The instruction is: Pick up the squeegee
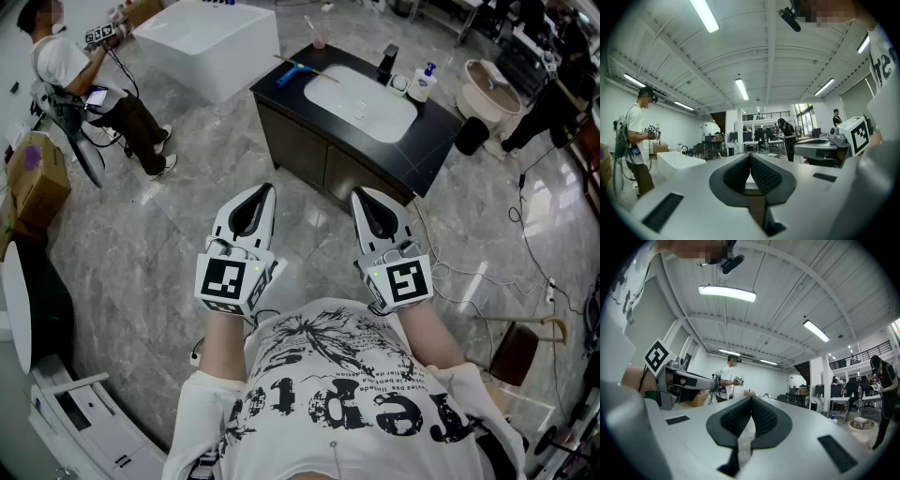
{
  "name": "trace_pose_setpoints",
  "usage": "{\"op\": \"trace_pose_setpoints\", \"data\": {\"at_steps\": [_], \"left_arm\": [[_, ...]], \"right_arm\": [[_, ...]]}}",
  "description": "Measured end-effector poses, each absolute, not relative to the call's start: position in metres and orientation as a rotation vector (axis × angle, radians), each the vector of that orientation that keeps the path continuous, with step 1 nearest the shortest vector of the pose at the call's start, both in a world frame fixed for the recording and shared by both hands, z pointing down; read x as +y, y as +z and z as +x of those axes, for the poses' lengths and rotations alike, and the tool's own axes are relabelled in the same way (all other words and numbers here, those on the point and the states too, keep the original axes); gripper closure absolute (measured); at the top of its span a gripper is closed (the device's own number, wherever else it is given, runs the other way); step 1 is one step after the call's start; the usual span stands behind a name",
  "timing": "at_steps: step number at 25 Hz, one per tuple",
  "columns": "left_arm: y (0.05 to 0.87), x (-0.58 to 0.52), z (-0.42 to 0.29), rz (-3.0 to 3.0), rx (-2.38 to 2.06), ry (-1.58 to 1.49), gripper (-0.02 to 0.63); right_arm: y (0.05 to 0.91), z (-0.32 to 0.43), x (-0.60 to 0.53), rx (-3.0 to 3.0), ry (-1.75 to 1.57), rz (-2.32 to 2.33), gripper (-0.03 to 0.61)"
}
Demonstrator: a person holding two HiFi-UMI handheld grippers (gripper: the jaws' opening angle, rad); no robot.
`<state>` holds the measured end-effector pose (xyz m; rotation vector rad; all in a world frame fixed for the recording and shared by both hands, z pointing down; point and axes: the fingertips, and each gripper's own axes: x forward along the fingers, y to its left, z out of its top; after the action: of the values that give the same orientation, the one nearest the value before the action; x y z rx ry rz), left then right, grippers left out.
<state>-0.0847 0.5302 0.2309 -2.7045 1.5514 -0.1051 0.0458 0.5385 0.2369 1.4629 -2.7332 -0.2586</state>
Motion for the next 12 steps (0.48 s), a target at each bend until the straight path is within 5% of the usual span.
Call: {"op": "trace_pose_setpoints", "data": {"at_steps": [12], "left_arm": [[0.239, 0.528, -0.112, -2.713, 1.563, -0.087, 0.598]], "right_arm": [[0.244, 0.019, 0.536, -2.727, -0.250, 1.467, 0.566]]}}
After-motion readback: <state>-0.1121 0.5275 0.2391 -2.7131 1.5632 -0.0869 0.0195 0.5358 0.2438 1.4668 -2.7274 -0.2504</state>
